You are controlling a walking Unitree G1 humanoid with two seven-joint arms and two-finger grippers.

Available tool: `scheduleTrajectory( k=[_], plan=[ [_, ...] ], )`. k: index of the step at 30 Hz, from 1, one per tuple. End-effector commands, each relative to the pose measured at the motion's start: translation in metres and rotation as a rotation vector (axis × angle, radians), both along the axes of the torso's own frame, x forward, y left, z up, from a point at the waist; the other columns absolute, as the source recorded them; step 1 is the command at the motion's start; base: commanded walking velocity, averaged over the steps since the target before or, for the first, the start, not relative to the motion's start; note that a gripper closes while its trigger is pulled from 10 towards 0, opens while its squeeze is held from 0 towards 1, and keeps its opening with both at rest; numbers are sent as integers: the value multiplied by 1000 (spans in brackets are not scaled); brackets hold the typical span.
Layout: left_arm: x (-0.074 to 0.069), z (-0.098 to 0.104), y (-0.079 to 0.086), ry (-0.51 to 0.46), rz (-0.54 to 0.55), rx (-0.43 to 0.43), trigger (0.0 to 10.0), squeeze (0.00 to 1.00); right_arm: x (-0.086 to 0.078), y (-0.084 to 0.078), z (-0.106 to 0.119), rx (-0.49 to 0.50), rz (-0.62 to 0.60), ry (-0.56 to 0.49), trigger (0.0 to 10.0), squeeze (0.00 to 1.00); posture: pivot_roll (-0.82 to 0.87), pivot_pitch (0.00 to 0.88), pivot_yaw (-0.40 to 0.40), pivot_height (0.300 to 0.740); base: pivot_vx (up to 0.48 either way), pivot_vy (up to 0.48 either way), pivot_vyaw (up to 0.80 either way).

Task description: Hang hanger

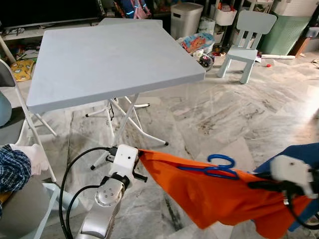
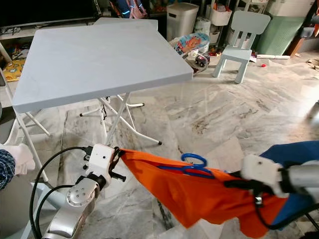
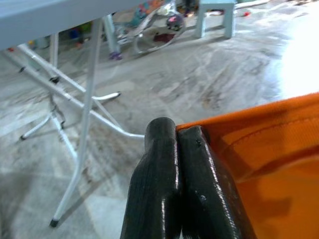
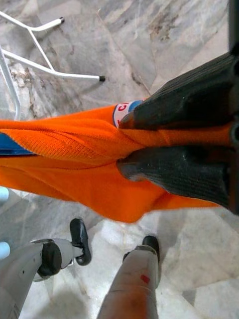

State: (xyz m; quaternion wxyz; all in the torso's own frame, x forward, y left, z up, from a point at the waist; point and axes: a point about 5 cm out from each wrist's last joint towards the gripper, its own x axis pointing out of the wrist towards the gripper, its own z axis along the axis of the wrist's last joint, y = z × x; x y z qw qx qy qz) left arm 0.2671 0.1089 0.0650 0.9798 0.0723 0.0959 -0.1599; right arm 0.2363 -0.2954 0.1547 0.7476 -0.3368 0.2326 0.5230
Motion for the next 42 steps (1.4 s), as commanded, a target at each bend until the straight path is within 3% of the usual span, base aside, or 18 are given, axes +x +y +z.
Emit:
scheduleTrajectory(
  k=[1,5,12,23,25,26,28,31,34,36,37,41,42],
  plan=[
    [2,-1,26,11,98,34,0,0,-3,-25,19,-31,-40,3,10000,0,-7,62,-30,740,0,0,0],
    [2,-3,24,23,86,28,0,0,-4,-35,36,-12,-38,-10,10000,0,-10,63,-26,740,0,0,0],
    [-2,-7,16,65,33,8,0,0,4,-24,73,211,-9,-79,10000,0,-13,63,-22,740,0,0,0],
    [-9,-13,7,128,-16,-46,0,0,8,-6,82,462,-8,-94,10000,0,-11,66,-27,740,0,0,0],
    [-9,-12,6,127,-10,-55,0,0,9,-4,78,455,-17,-94,10000,0,-11,66,-27,740,0,0,0],
    [-8,-12,7,144,28,-110,0,0,7,0,75,459,-3,-73,10000,0,-12,67,-27,740,0,0,0],
    [-6,-11,9,151,52,-134,0,0,5,4,72,454,14,-55,10000,0,-12,67,-27,740,0,0,0],
    [1,-6,21,117,135,-134,0,0,-6,20,62,442,81,27,10000,0,-12,67,-29,740,0,0,0],
    [4,-4,27,96,157,-116,0,0,-15,25,53,408,126,89,10000,0,-15,68,-29,740,0,0,0],
    [5,-4,29,91,169,-111,0,0,-22,22,44,360,142,142,10000,0,-17,67,-31,740,0,0,0],
    [6,-2,30,78,179,-118,0,0,-29,16,32,274,156,194,10000,0,-17,67,-31,740,0,0,0],
    [7,0,27,65,172,-127,0,0,-28,9,22,191,129,205,10000,0,-20,66,-35,740,0,0,0],
    [8,3,25,44,169,-142,0,0,-27,5,18,130,112,194,10000,0,-21,67,-37,740,0,0,0]
  ],
)
